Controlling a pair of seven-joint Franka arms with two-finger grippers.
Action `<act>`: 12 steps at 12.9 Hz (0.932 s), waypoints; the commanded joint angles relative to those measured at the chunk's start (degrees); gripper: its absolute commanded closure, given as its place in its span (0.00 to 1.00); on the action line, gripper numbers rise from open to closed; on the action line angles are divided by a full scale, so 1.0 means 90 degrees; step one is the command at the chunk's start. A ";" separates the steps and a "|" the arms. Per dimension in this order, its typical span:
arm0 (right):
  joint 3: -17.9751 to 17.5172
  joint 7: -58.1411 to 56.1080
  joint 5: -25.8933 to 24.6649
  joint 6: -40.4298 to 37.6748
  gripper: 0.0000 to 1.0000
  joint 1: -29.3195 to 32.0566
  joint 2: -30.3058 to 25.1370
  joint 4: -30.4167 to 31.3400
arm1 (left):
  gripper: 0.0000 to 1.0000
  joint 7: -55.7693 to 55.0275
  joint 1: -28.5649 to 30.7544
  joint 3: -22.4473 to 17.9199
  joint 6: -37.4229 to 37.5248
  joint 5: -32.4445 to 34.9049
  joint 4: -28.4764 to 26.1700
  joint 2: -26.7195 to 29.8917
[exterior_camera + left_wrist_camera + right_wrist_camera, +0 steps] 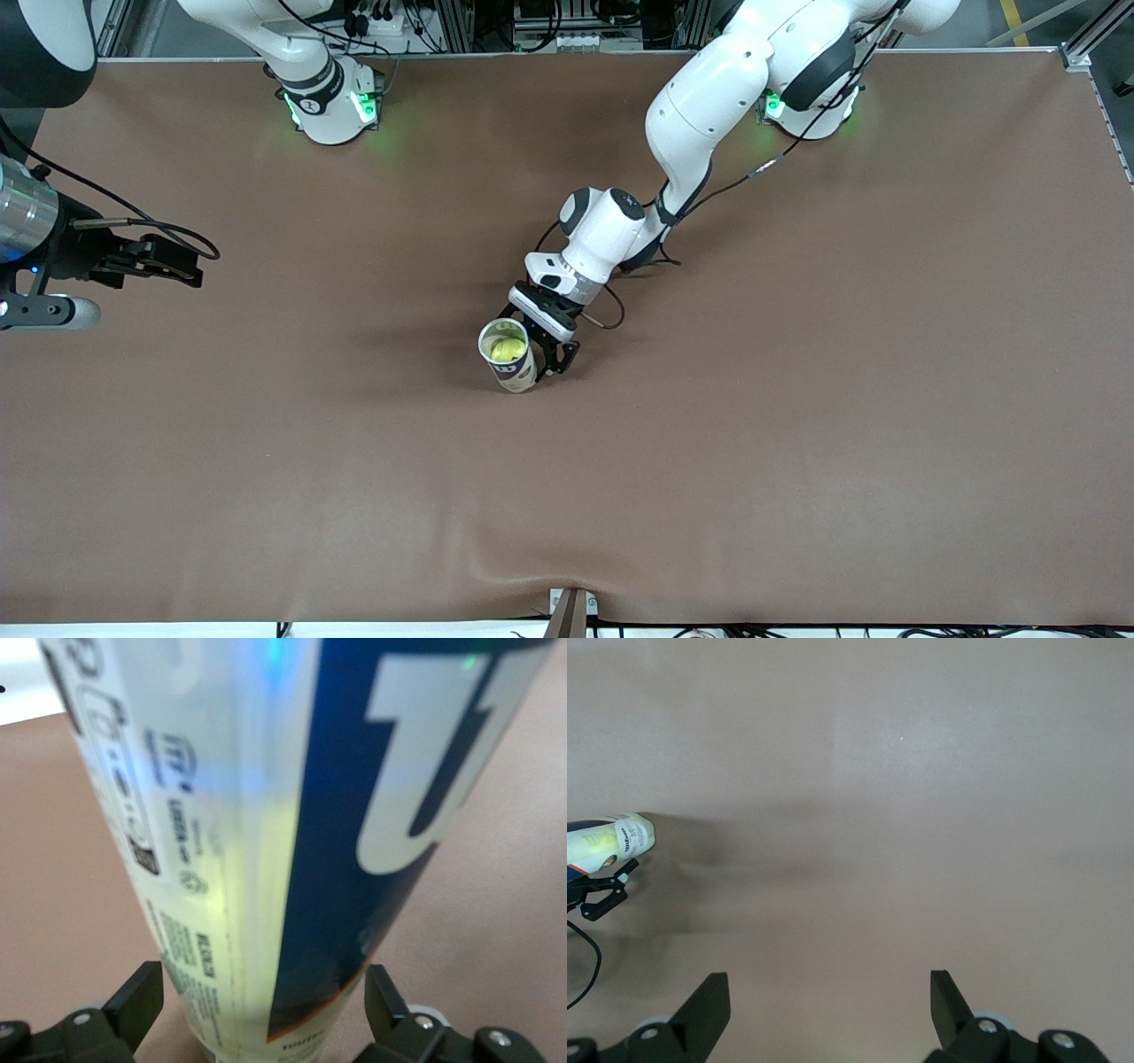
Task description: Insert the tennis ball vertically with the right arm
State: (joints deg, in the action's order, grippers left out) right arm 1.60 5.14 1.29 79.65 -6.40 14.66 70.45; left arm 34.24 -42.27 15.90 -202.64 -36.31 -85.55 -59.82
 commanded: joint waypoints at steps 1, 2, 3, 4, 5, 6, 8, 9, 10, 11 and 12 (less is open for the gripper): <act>-0.0070 -0.0014 -0.0211 -0.0061 0.00 0.0037 -0.0114 -0.0045 | 0.00 0.0014 -0.0030 -0.0067 0.0006 -0.0057 -0.0015 0.0084; -0.0080 -0.0014 -0.0203 -0.0032 0.00 0.0066 -0.0241 0.0071 | 0.00 0.0005 -0.0030 -0.0057 0.0025 -0.0086 -0.0035 0.0123; -0.0090 -0.0014 -0.0212 0.0114 0.00 0.0086 -0.0474 0.0382 | 0.00 0.0005 -0.0030 -0.0057 0.0045 -0.0096 -0.0112 0.0152; -0.0090 -0.0024 -0.0193 0.0560 0.00 0.0124 -0.0892 0.1003 | 0.00 0.0005 0.0009 -0.0048 0.0083 -0.0096 -0.0307 0.0268; -0.0110 -0.0043 -0.0193 0.1009 0.00 0.0212 -0.1273 0.1648 | 0.00 -0.0005 0.0038 -0.0038 0.0113 -0.0106 -0.0579 0.0482; -0.0177 -0.0044 -0.0183 0.1168 0.00 0.0300 -0.1480 0.1964 | 0.00 -0.0005 0.0077 -0.0038 0.0142 -0.0154 -0.0862 0.0687; -0.0877 -0.0063 -0.0202 0.1189 0.00 0.0970 -0.1599 0.2142 | 0.00 -0.0005 0.0117 -0.0038 0.0336 -0.0330 -0.1448 0.1195; -0.1152 -0.0131 -0.0231 0.1170 0.00 0.1187 -0.1590 0.2143 | 0.00 -0.0005 0.0175 -0.0038 0.0492 -0.0379 -0.1741 0.1458; -0.1155 -0.0170 -0.0270 0.1151 0.00 0.1160 -0.1560 0.2104 | 0.00 -0.0005 0.0282 -0.0038 0.0678 -0.0398 -0.2053 0.1770; -0.1155 -0.0219 -0.0280 0.1150 0.00 0.1170 -0.1531 0.2065 | 0.00 -0.0005 0.0389 -0.0047 0.0989 -0.0399 -0.2376 0.2131; -0.1145 -0.0248 -0.0271 0.1150 0.00 0.1179 -0.1531 0.2074 | 0.00 -0.0005 0.0574 -0.0057 0.1466 -0.0399 -0.2708 0.2560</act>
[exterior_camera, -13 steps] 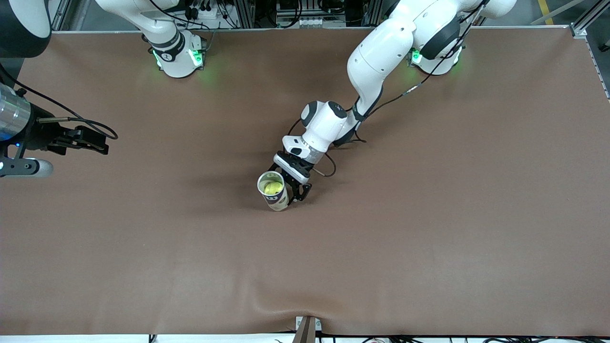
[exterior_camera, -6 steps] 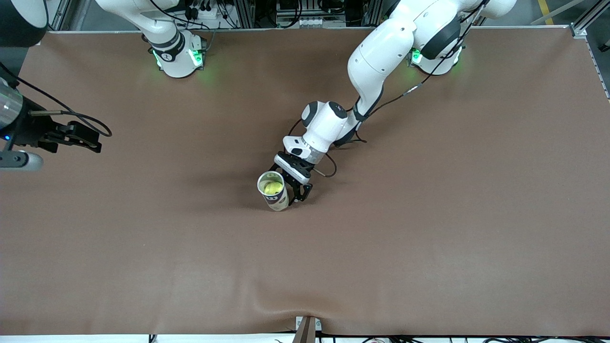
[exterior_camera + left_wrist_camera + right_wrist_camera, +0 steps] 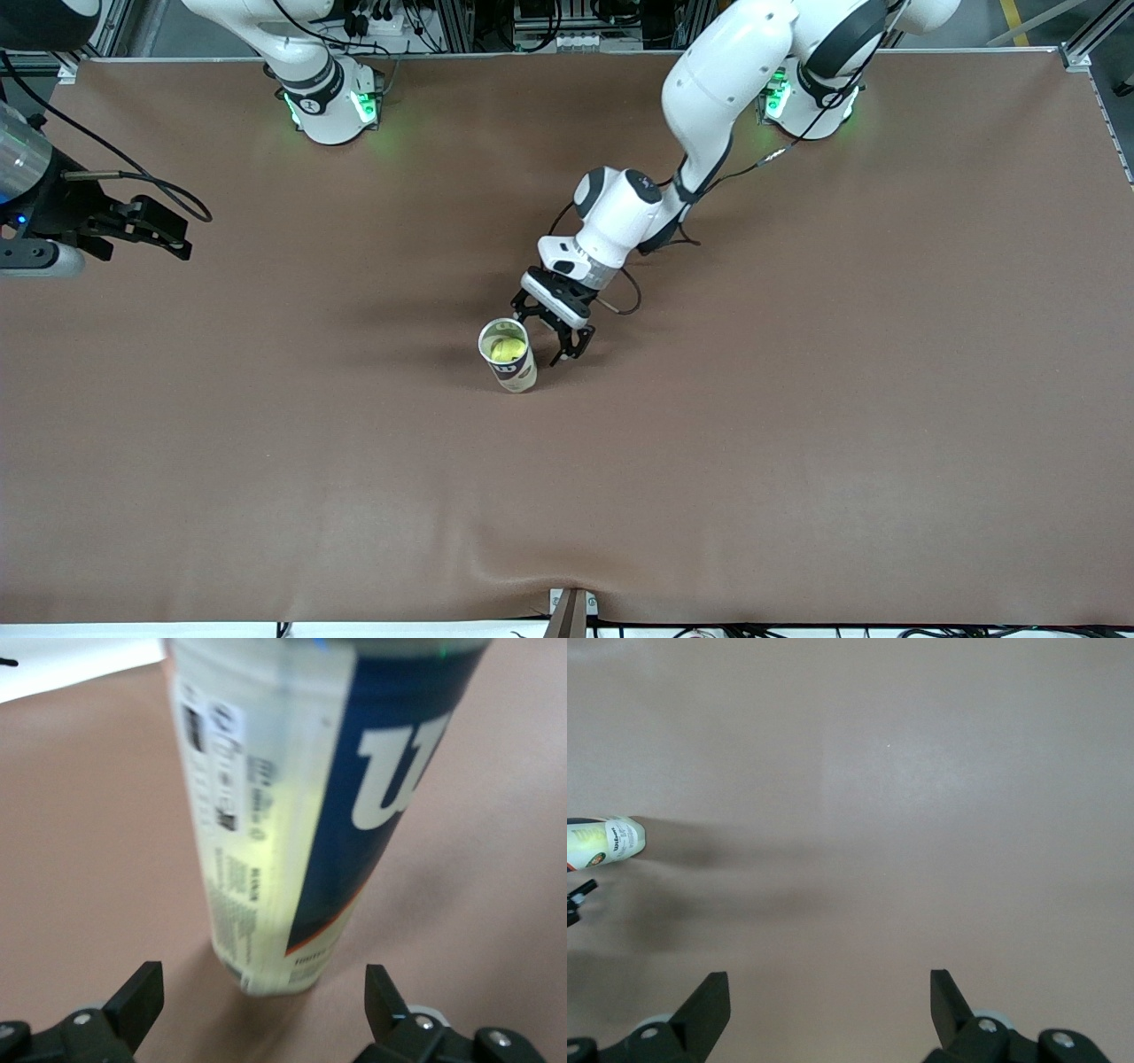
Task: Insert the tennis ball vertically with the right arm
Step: 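Open the left gripper and release the upright can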
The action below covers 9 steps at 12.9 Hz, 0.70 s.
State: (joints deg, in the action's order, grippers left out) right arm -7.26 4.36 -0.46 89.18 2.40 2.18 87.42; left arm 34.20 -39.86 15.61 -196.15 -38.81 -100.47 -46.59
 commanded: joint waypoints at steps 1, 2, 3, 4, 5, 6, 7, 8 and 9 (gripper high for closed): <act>-0.0160 -0.0162 -0.0086 0.0071 0.00 0.0183 -0.0135 0.0170 | 0.00 -0.0001 0.0511 -0.0026 0.1253 -0.0121 -0.1334 0.1530; -0.0169 -0.0153 -0.0076 0.0061 0.00 0.0163 -0.0106 0.0112 | 0.00 -0.0001 0.0755 -0.0036 0.1838 -0.0121 -0.1579 0.1950; -0.0169 -0.0162 -0.0076 0.0052 0.00 0.0182 -0.0105 0.0111 | 0.00 0.0018 0.1077 -0.0055 0.2588 -0.0073 -0.1688 0.2331; -0.0160 -0.0162 -0.0086 0.0042 0.00 0.0144 -0.0105 0.0101 | 0.00 0.0037 0.1418 -0.0123 0.3504 -0.0014 -0.1689 0.2664; -0.0121 -0.0153 -0.0095 0.0051 0.00 0.0028 -0.0057 0.0101 | 0.00 0.0028 0.1770 -0.0172 0.4306 0.0324 -0.1611 0.2899; 0.0266 -0.0133 -0.0096 0.0052 0.00 -0.0322 -0.0056 0.0092 | 0.00 -0.0001 0.2208 -0.0230 0.5001 0.0869 -0.1466 0.3056; 0.0657 -0.0104 -0.0096 0.0052 0.00 -0.0741 -0.0047 0.0082 | 0.00 -0.0011 0.2638 -0.0231 0.5743 0.1271 -0.1184 0.3164; 0.0777 -0.0142 -0.0096 0.0061 0.00 -0.0832 -0.0047 0.0062 | 0.00 -0.0031 0.3029 -0.0231 0.6659 0.1614 -0.0785 0.3194; 0.0787 -0.0162 -0.0086 0.0061 0.00 -0.0823 -0.0037 0.0072 | 0.00 -0.0040 0.3352 -0.0241 0.7374 0.1859 -0.0432 0.3204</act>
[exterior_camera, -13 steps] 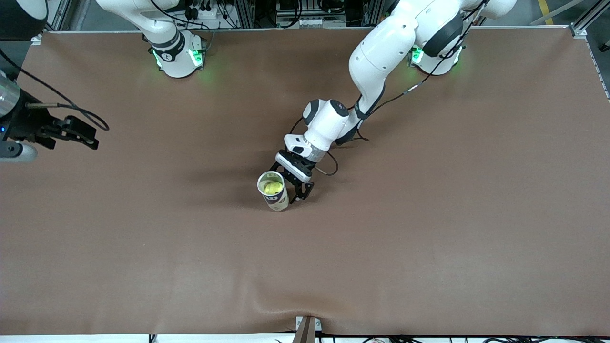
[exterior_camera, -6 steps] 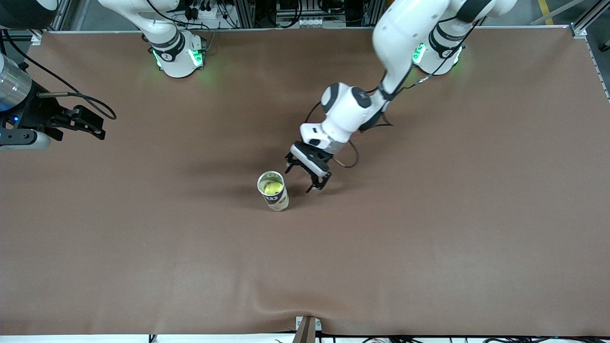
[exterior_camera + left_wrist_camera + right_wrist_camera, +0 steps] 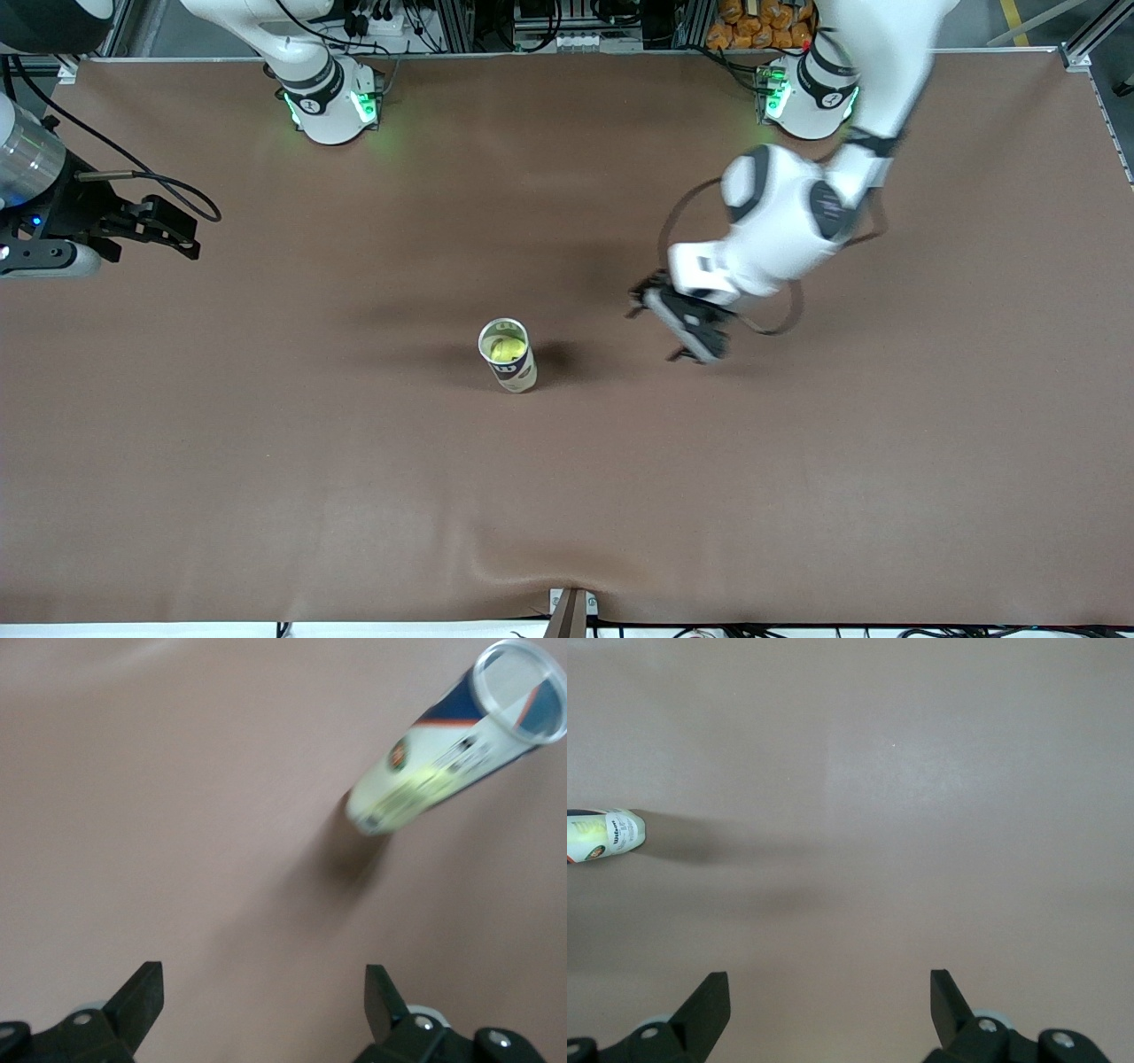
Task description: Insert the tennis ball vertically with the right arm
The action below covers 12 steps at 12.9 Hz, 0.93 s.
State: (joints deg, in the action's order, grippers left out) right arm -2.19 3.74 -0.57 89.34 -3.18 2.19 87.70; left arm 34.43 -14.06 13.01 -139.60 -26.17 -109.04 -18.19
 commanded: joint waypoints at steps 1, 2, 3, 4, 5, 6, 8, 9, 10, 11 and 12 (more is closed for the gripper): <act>0.0224 -0.0093 -0.0073 0.0044 0.00 -0.0184 -0.0038 0.0031 | 0.00 -0.0095 0.0846 0.0048 0.1726 0.0737 0.0891 0.0038; 0.0204 -0.0083 -0.0064 0.0044 0.00 -0.0136 -0.0048 0.0031 | 0.00 -0.0202 0.1178 0.0048 0.2351 0.1030 0.1262 0.0009; 0.0204 -0.0093 -0.0064 0.0044 0.00 -0.0135 -0.0048 0.0031 | 0.00 -0.0348 0.1471 0.0048 0.3063 0.1332 0.1691 -0.0010; 0.0204 -0.0093 -0.0054 0.0044 0.00 -0.0135 -0.0048 0.0031 | 0.00 -0.0562 0.1706 0.0048 0.3689 0.1625 0.2102 -0.0010; 0.0204 -0.0083 -0.0054 0.0044 0.00 -0.0155 -0.0038 0.0031 | 0.00 -0.0748 0.1834 0.0048 0.4188 0.2063 0.2522 -0.0030; 0.0204 -0.0083 -0.0054 0.0063 0.00 -0.0155 -0.0038 0.0031 | 0.00 -0.0914 0.1884 0.0048 0.4522 0.2599 0.2796 -0.0011; 0.0204 -0.0073 -0.0054 0.0083 0.00 -0.0174 -0.0038 0.0021 | 0.00 -0.0936 0.1884 0.0077 0.4866 0.3557 0.3052 0.0058; 0.0204 -0.0064 -0.0054 0.0083 0.00 -0.0184 -0.0038 0.0031 | 0.00 -0.0993 0.1875 0.0058 0.5031 0.3697 0.3053 0.0155; 0.0204 -0.0064 -0.0054 0.0083 0.00 -0.0145 -0.0038 0.0031 | 0.00 -0.1061 0.1894 0.0019 0.5159 0.3718 0.3053 0.0310; 0.0204 -0.0064 -0.0054 0.0083 0.00 -0.0145 -0.0028 0.0031 | 0.00 -0.1391 0.1904 -0.0068 0.5286 0.3718 0.3063 0.0389; 0.0204 -0.0064 -0.0054 0.0093 0.00 -0.0126 -0.0028 0.0031 | 0.00 -0.1800 0.1904 -0.0137 0.5538 0.3699 0.3082 0.0409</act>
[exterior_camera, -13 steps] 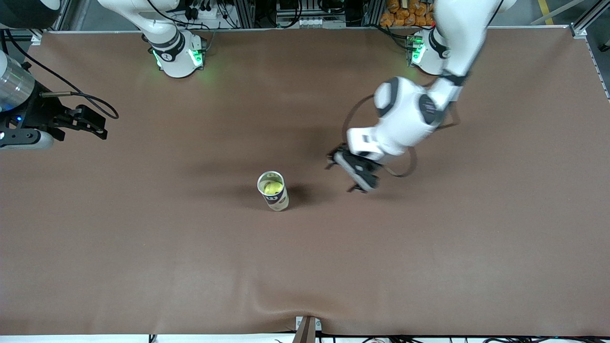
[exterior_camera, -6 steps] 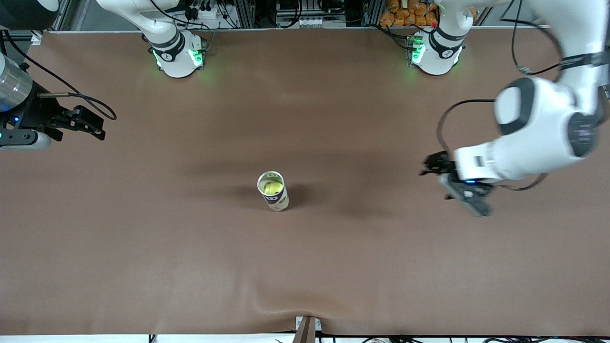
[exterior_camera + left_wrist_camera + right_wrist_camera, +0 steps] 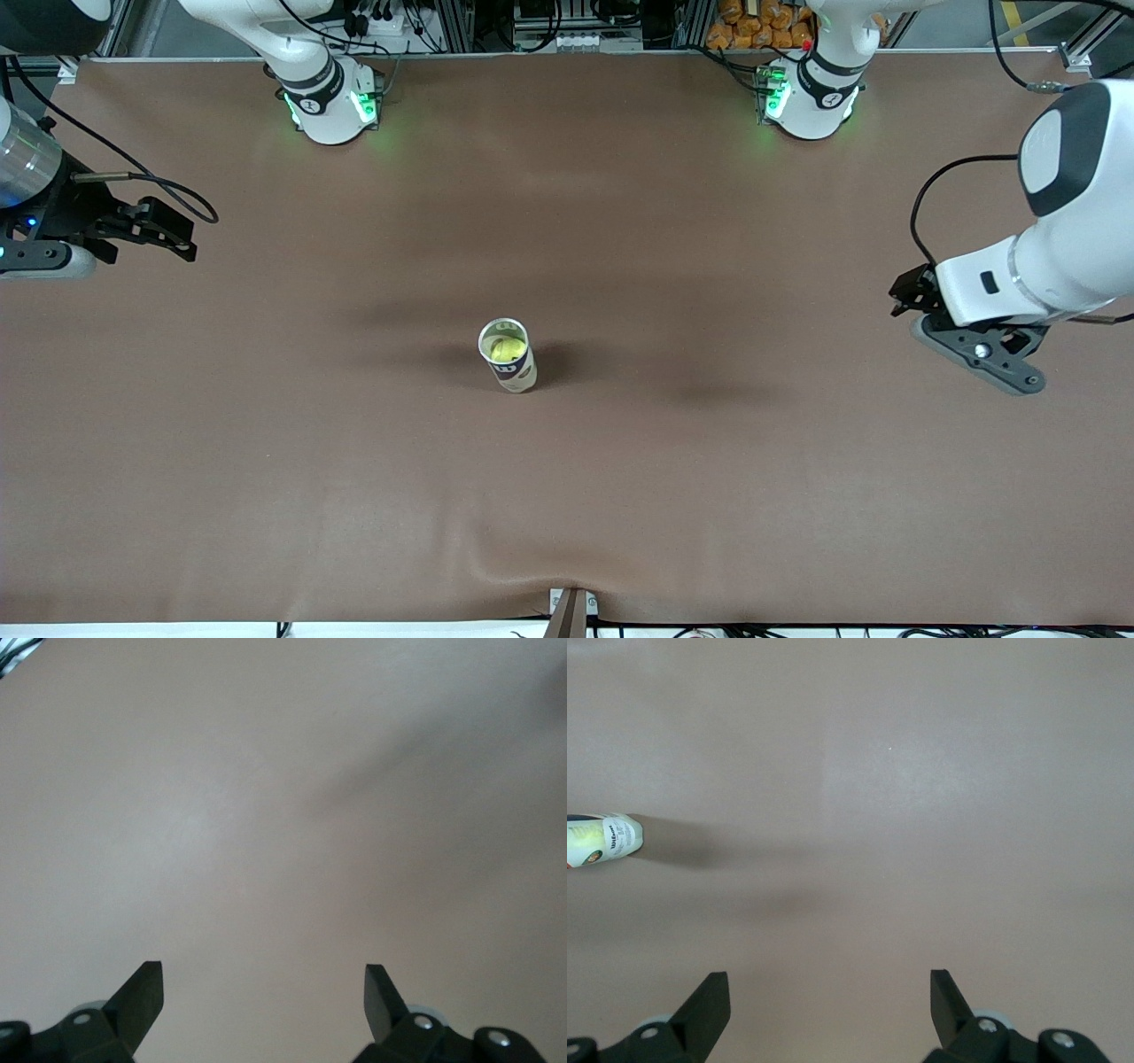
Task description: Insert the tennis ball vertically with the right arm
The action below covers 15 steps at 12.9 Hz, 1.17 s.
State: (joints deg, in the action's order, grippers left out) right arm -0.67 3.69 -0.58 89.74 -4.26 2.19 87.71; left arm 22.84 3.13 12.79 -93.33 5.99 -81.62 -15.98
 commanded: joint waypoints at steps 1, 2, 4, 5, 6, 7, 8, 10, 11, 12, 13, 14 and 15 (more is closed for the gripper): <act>0.0035 -0.0059 -0.0053 0.0049 0.00 -0.0015 -0.0029 0.0020 | 0.00 -0.1116 -0.0016 -0.0161 0.0583 0.0125 0.0113 0.0241; 0.0035 -0.0020 -0.0053 0.0049 0.00 -0.0054 -0.0029 0.0030 | 0.00 -0.1547 -0.0016 -0.0161 0.0788 0.0116 0.0249 0.0291; 0.0035 -0.0020 -0.0053 0.0039 0.00 -0.0045 -0.0029 0.0030 | 0.00 -0.2280 -0.0016 -0.0239 0.1043 0.0067 0.0474 0.0311; 0.0035 -0.0049 -0.0053 0.0039 0.00 -0.0025 -0.0029 0.0030 | 0.00 -0.2710 -0.0006 -0.0297 0.1082 -0.0049 0.0543 0.0417; 0.0035 -0.0069 -0.0053 0.0039 0.00 -0.0006 -0.0029 0.0040 | 0.00 -0.3091 0.0004 -0.0375 0.1083 -0.0292 0.0524 0.0611; 0.0035 -0.0069 -0.0053 0.0029 0.00 -0.0006 -0.0029 0.0030 | 0.00 -0.3356 0.0033 -0.0395 0.1083 -0.0575 0.0475 0.0710; 0.0035 -0.0069 -0.0053 0.0029 0.00 0.0004 -0.0029 0.0040 | 0.00 -0.3523 0.0052 -0.0405 0.1083 -0.0703 0.0427 0.0875; 0.0035 -0.0079 -0.0053 0.0019 0.00 0.0014 -0.0029 0.0040 | 0.00 -0.4185 0.0082 -0.0395 0.1180 -0.0812 0.0290 0.1101; 0.0035 -0.0069 -0.0053 0.0019 0.00 -0.0015 -0.0029 0.0030 | 0.00 -0.4285 0.0092 -0.0395 0.1238 -0.0812 0.0289 0.1131; 0.0035 -0.0059 -0.0053 0.0019 0.00 -0.0025 -0.0029 0.0030 | 0.00 -0.4247 0.0121 -0.0386 0.1278 -0.0812 0.0299 0.1141; 0.0035 -0.0059 -0.0063 0.0019 0.00 -0.0045 -0.0029 0.0020 | 0.00 -0.4276 0.0131 -0.0376 0.1307 -0.0822 0.0328 0.1112; 0.0035 -0.0049 -0.0053 0.0029 0.00 -0.0035 -0.0029 0.0030 | 0.00 -0.4276 0.0131 -0.0376 0.1423 -0.0822 0.0367 0.1063; 0.0035 -0.0049 -0.0053 0.0019 0.00 -0.0035 -0.0029 0.0030 | 0.00 -0.4267 0.0131 -0.0395 0.1434 -0.0803 0.0387 0.1024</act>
State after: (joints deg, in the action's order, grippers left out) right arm -0.41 3.69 -0.58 89.79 -4.34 2.22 87.75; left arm -14.83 3.70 9.21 -81.28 -0.31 -77.58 -6.99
